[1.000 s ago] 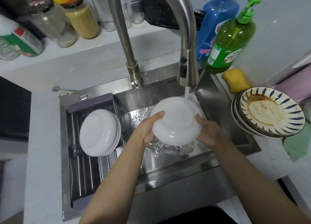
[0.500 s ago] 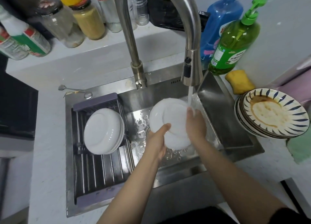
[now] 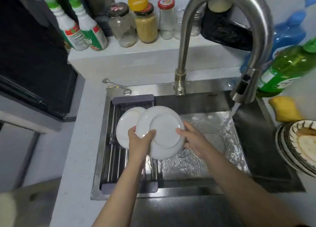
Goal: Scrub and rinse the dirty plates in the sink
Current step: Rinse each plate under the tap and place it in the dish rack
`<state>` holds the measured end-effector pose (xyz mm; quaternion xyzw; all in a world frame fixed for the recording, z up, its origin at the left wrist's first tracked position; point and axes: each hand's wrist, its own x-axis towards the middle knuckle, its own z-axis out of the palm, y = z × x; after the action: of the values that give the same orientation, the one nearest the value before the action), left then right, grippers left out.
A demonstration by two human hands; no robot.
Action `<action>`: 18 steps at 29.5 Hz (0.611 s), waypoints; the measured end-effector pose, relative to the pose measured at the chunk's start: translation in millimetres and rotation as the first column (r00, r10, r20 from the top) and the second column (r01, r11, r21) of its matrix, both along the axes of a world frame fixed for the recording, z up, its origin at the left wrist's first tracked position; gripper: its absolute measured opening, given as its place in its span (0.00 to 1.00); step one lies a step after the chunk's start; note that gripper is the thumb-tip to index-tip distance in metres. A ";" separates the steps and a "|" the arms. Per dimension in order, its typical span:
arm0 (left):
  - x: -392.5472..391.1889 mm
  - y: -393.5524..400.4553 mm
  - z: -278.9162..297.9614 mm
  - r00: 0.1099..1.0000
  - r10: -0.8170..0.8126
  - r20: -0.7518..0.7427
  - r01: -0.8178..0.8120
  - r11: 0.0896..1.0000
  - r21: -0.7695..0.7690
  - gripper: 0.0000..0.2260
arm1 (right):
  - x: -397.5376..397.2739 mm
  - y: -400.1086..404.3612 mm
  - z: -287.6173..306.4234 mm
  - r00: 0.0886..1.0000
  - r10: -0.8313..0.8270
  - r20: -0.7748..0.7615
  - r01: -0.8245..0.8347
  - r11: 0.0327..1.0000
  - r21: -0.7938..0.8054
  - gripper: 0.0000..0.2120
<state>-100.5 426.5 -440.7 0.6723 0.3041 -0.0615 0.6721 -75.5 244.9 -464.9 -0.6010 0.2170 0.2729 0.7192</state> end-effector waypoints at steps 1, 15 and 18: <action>1.3 1.7 -2.9 0.999 0.040 -0.016 -0.040 0.999 -0.005 0.25 | 3.2 1.6 2.4 1.000 -0.002 0.011 0.002 1.000 -0.009 0.22; 37.4 72.0 -50.7 0.911 0.316 -0.267 -0.307 0.949 0.074 0.46 | 76.6 114.8 -4.0 0.892 0.429 0.139 -0.174 0.611 -0.772 0.24; 42.4 72.0 -60.2 0.897 0.336 -0.287 -0.305 0.941 0.147 0.43 | 82.9 122.5 -11.4 0.884 0.452 0.115 -0.197 0.586 -0.786 0.23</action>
<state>-58.1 498.5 -500.8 0.6274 0.5144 -0.0391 0.5832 7.4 367.4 -476.3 -0.9082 0.0823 0.1902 0.3637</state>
